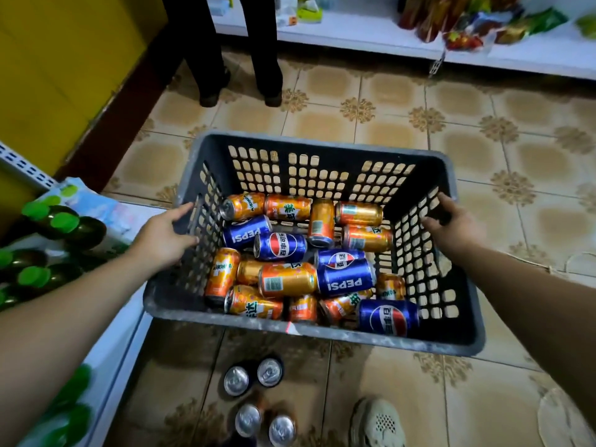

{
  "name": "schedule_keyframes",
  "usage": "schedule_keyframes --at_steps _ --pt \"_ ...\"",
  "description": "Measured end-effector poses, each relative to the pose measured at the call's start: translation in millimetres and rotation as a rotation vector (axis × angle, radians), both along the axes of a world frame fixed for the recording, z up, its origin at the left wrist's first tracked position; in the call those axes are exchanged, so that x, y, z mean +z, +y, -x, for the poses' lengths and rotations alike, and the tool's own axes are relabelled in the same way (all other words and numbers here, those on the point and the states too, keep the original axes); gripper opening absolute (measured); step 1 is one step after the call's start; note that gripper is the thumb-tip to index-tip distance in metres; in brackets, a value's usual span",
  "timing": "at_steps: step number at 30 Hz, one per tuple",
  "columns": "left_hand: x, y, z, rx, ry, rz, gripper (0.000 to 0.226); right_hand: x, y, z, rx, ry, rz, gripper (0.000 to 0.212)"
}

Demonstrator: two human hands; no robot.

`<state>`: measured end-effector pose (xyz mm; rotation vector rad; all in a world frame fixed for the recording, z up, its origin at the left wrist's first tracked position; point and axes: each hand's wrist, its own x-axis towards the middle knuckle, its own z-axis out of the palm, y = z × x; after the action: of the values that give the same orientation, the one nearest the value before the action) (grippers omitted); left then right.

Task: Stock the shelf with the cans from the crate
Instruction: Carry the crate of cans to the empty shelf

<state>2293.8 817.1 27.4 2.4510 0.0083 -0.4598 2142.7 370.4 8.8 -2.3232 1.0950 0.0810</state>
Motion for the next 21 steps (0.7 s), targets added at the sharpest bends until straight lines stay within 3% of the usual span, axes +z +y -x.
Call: schedule_keyframes --at_steps 12,21 --pt "-92.7 16.6 15.5 -0.034 0.053 -0.054 0.07 -91.2 24.0 23.3 0.062 0.105 0.081 0.062" --pt "-117.6 34.1 35.6 -0.035 0.063 -0.056 0.073 -107.6 38.5 37.8 0.021 0.119 0.017 0.065"
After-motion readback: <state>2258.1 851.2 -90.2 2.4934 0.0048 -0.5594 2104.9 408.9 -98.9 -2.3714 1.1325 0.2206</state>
